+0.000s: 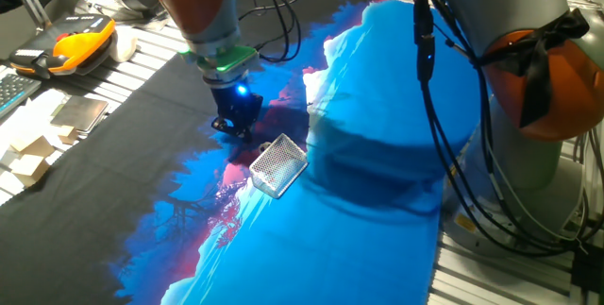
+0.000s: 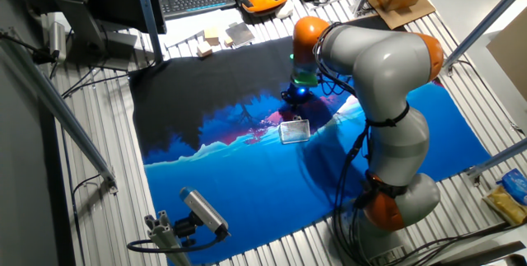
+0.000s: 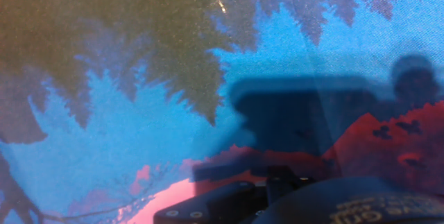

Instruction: Push the soccer ball into the goal

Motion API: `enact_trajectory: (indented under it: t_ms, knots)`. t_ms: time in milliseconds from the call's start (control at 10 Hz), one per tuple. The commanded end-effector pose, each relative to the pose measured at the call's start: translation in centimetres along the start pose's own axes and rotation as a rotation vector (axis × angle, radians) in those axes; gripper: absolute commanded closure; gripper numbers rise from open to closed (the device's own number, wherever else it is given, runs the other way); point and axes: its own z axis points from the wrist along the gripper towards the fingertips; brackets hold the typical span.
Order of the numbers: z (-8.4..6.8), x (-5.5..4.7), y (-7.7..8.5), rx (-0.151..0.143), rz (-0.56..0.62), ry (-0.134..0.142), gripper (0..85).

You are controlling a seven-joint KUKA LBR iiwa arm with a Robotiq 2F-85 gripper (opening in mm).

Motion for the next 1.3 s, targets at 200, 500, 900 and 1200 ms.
enact_trajectory:
  t_ms: [200,500,900,1200]
  knots:
    - [1.1,1.0,-0.1,0.029,0.007,-0.038,85.0]
    - [1.7,2.9,-0.3,0.053,-0.024,0.018,85.0]
    - [-0.4,4.7,-0.7,0.074,-0.095,0.168,85.0]
    - [0.9,5.2,-0.2,0.066,-0.073,0.127,85.0]
